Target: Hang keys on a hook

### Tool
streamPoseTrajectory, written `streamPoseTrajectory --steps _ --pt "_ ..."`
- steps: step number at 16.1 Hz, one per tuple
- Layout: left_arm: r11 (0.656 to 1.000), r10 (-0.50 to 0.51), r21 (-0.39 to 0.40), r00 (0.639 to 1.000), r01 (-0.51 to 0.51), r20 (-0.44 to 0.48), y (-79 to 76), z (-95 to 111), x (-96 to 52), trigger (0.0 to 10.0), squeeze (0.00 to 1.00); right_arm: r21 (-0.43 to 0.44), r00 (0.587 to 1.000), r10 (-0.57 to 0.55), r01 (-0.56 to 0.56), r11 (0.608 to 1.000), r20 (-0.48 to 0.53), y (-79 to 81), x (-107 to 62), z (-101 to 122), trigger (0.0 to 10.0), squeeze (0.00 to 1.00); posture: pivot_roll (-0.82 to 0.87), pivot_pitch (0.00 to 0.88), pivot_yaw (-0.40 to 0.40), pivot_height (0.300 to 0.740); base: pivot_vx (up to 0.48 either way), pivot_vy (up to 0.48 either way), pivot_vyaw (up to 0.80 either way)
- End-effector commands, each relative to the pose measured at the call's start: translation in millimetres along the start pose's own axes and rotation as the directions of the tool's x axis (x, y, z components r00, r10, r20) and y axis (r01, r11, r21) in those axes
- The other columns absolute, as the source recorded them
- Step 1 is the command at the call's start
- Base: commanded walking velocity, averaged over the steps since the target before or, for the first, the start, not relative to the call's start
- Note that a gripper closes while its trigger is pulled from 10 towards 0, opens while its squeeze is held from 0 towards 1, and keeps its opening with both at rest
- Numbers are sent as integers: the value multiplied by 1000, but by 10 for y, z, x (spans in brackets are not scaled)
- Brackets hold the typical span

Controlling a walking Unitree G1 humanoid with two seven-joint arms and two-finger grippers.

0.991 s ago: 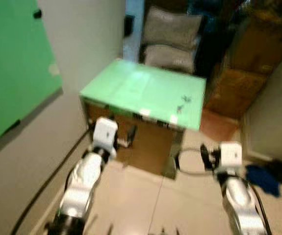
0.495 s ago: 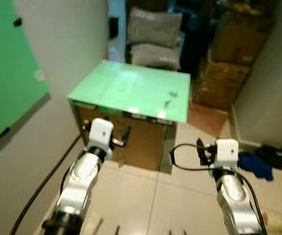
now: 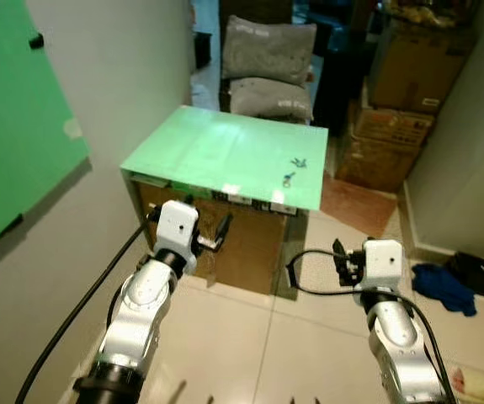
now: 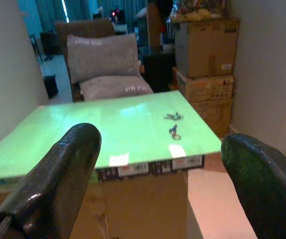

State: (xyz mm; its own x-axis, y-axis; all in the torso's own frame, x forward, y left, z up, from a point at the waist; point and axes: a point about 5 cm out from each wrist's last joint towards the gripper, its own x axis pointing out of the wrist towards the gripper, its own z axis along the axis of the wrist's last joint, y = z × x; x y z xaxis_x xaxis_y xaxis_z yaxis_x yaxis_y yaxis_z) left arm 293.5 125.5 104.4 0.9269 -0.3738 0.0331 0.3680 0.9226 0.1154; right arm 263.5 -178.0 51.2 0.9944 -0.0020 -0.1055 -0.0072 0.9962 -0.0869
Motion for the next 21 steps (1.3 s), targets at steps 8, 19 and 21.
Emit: streamPoseTrajectory --steps 8,19,21 --pt "996 -84 2 996 84 36 -123 66 63 10000 0 -1 1000 -7 7 1000 20 -35 41 62 10000 0 -60 0 19 740 480 0 0" --pt "992 -128 7 991 127 50 -200 78 98 10000 0 -1 1000 0 0 1000 22 -35 -6 43 10000 0 -90 0 35 740 480 0 -399" --pt "991 -137 7 989 136 49 -213 73 103 10000 0 9 999 -16 16 1000 29 -56 -18 45 10000 0 -96 0 40 740 480 0 -756"
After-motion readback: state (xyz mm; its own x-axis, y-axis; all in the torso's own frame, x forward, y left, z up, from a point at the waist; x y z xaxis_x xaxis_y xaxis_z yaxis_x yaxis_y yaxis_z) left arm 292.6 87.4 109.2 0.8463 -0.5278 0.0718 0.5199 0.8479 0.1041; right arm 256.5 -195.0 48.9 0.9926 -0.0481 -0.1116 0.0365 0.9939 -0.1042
